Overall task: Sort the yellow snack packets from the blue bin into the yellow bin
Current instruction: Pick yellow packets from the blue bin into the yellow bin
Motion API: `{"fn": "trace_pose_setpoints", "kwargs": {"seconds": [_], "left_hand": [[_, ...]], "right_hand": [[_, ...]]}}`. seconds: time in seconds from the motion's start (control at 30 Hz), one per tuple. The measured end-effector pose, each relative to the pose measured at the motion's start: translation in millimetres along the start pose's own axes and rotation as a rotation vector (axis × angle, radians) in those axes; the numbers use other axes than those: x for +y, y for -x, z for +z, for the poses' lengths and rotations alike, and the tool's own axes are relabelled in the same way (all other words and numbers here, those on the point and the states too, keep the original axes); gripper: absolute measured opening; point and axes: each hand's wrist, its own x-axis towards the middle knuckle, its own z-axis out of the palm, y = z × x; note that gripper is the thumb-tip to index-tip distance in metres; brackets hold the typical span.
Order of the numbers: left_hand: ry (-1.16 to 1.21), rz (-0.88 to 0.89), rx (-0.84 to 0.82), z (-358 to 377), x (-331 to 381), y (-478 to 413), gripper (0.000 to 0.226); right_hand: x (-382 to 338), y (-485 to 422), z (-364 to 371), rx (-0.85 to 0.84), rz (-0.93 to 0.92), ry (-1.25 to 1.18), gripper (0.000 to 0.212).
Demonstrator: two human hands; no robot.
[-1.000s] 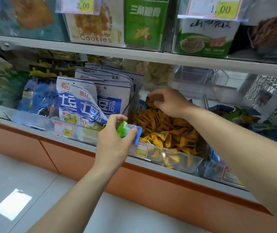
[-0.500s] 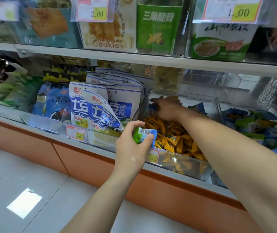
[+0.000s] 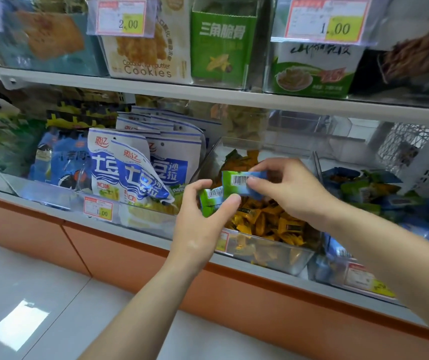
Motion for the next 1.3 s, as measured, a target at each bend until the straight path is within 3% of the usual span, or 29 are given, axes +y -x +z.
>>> {"fn": "trace_pose_setpoints", "kwargs": {"seconds": [0.13, 0.2, 0.27, 0.33, 0.63, 0.73, 0.9, 1.13, 1.3], "left_hand": [[-0.119, 0.153, -0.095, 12.1, 1.5, 4.4, 0.026], [-0.171, 0.182, -0.033, 10.6, -3.2, 2.1, 0.017], [-0.217, 0.200, 0.028, 5.8, -6.3, -1.4, 0.018], [-0.292, 0.247, 0.066, 2.0, -6.2, -3.4, 0.020], [-0.341, 0.285, 0.013, 11.6, -10.9, -6.9, 0.021], [-0.329, 0.274, -0.010, 13.7, -12.4, -7.8, 0.021], [-0.320, 0.263, -0.032, 10.1, -15.8, -9.8, 0.021], [-0.313, 0.239, -0.020, 14.3, -16.6, -9.4, 0.022], [-0.313, 0.221, 0.008, 19.3, -15.0, -6.6, 0.023]], "right_hand": [[-2.5, 28.4, -4.6, -0.154, 0.060, -0.147, 0.007], [5.0, 19.4, -19.1, -0.149, 0.012, 0.014, 0.012], [20.4, -2.2, -40.6, -0.039, -0.051, 0.290, 0.011], [39.9, -28.7, -62.1, 0.014, -0.019, 0.454, 0.014], [97.7, -122.5, -70.3, -0.331, 0.156, 0.998, 0.054], [108.1, -133.8, -63.0, -0.397, 0.274, 1.014, 0.067], [114.8, -132.8, -64.4, -0.479, 0.346, 1.019, 0.061], [106.3, -124.2, -65.1, -0.430, 0.309, 0.899, 0.047], [94.2, -112.3, -68.4, -0.364, 0.312, 0.856, 0.061]]}}
